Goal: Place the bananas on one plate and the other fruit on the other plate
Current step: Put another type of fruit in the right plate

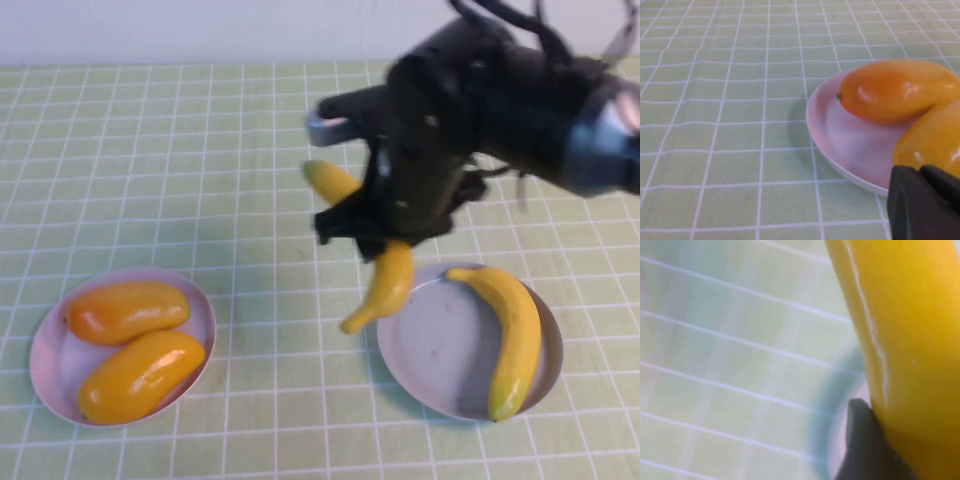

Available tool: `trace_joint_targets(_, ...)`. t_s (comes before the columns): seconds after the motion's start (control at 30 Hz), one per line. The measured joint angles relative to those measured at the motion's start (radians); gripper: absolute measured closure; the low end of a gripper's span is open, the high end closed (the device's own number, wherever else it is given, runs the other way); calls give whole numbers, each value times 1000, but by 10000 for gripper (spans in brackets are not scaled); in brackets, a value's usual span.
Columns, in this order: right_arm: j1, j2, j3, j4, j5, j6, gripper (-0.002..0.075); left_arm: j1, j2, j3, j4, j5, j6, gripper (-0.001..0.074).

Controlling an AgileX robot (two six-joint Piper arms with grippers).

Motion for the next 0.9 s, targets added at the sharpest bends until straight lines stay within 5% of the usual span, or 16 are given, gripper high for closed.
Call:
trace_joint_targets(0.33, -111, -186, 445, -12, -126, 187, 419, 0, 0, 0, 0, 0, 0, 736)
trace_joint_targets(0.9, -130, -157, 506, -8, -180, 202, 370, 0, 0, 0, 0, 0, 0, 736)
